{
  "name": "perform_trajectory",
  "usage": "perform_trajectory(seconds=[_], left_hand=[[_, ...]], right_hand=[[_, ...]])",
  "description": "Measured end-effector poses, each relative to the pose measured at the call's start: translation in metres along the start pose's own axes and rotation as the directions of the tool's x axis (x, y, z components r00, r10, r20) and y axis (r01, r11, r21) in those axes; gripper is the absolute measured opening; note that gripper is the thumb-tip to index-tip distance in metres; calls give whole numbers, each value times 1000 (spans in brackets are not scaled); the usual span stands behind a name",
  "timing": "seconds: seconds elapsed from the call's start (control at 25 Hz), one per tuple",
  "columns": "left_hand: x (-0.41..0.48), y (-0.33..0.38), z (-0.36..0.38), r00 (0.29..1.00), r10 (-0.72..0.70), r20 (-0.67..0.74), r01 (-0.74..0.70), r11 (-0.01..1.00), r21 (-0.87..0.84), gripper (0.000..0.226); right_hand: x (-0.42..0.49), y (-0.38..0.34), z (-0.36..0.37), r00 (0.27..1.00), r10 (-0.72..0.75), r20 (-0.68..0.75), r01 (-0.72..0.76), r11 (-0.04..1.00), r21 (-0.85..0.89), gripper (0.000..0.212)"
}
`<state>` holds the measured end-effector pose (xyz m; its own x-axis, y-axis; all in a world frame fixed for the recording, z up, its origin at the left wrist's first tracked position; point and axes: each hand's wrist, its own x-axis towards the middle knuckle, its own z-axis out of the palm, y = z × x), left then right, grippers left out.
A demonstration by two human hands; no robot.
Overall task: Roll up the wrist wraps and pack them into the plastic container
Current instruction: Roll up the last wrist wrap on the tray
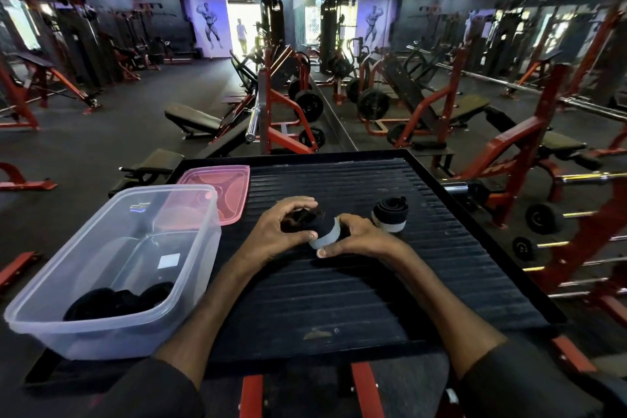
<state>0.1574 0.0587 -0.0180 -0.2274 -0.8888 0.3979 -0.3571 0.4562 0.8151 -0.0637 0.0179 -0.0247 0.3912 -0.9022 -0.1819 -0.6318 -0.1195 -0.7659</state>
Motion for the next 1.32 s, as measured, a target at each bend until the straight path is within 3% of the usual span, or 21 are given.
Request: perform_trajectory(seconds=[0.12,0.24,0.32,0.4,0.64,0.72,0.84,0.88,0.96,1.08,1.16,1.32], left_hand=[[-3,-5,9,989,-144,-9,144,988,-60,58],[-6,-2,15,957,-287,37,286,924,-253,69],[-7,1,21,958,-285,40,284,914,-290,57],[-8,2,26,965,-259,36,257,919,-297,46],[-9,-4,34,957,-271,108,291,882,-370,51],[-9,-6,34,946,-296,136,325,870,-370,63],[-11,-8,32,921,-318,226,376,878,-295,72],[-11,-7,32,913,-319,255,383,885,-264,68],[-10,-3,33,900,-332,283,398,890,-221,63],[-8,0,39,911,-341,230,383,908,-169,58],[-7,-1,43,927,-339,162,363,920,-152,60],[-12,-1,46,944,-324,69,330,935,-129,75]], right_hand=[[-1,16,5,1000,11,-2,-11,1000,-19,91],[-24,7,-2,999,-52,-1,51,991,126,75],[-32,6,-6,998,-65,-13,66,971,228,60],[-38,5,-7,997,-66,-34,72,961,267,59],[-50,9,-21,991,-120,-65,130,977,168,58],[-57,6,-33,965,-173,-196,201,971,132,54],[-58,10,-55,841,-198,-503,285,953,103,50],[-54,14,-63,807,-149,-571,248,964,99,55],[-47,23,-75,814,5,-581,74,991,113,75],[-38,28,-78,896,182,-405,-157,983,95,101],[-32,26,-74,926,187,-328,-183,982,41,98],[-21,24,-69,911,160,-381,-174,985,-2,82]])
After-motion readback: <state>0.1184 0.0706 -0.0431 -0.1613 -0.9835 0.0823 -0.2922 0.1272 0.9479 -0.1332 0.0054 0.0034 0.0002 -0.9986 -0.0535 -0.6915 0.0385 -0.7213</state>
